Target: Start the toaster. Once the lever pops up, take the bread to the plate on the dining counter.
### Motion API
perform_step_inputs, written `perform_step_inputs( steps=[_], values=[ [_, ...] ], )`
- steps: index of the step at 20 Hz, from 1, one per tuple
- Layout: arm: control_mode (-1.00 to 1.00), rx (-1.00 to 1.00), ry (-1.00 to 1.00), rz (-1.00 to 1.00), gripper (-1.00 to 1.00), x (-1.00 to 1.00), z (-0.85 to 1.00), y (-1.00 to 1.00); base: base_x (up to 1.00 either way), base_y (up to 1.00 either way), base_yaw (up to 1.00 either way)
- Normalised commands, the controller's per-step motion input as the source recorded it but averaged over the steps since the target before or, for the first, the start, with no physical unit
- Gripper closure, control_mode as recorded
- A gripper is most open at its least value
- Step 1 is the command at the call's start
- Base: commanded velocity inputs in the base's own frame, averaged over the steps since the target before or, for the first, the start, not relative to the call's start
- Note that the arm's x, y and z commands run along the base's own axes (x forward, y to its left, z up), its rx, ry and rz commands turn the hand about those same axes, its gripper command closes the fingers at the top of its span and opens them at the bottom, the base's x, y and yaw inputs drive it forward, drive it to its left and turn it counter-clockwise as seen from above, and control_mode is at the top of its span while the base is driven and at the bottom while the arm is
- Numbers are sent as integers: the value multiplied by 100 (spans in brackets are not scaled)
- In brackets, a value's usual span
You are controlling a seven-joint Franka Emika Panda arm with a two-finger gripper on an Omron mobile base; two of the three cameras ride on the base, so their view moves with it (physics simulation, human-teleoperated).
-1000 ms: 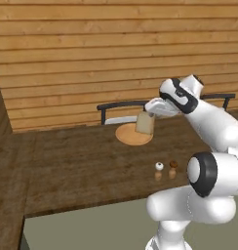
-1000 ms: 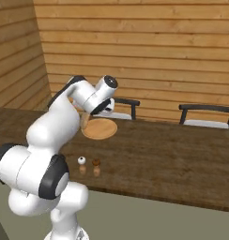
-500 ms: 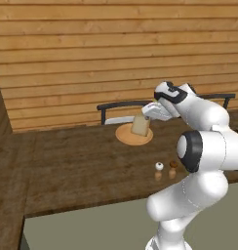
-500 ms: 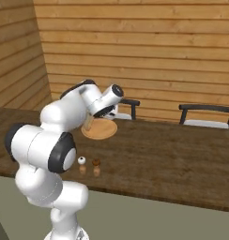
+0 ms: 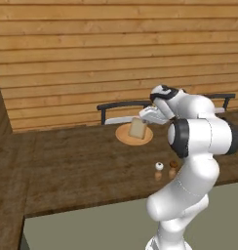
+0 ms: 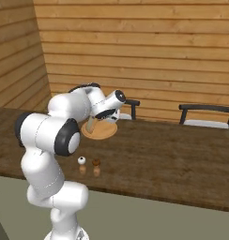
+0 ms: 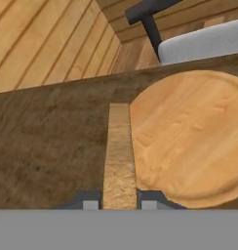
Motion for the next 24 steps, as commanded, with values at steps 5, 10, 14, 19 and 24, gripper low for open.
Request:
perform_step_inputs(
  steps=[5,10,14,19,24],
  values=[
    [-100,0,1,0,100,43,-16,0,0,0,0],
    [-100,0,1,0,100,35,-10,0,0,0,0],
    [-100,0,1,0,100,30,-20,0,0,0,0],
    [-100,0,0,0,100,13,-31,0,0,0,0],
    [-100,0,0,0,100,9,-25,0,0,0,0]
  ],
)
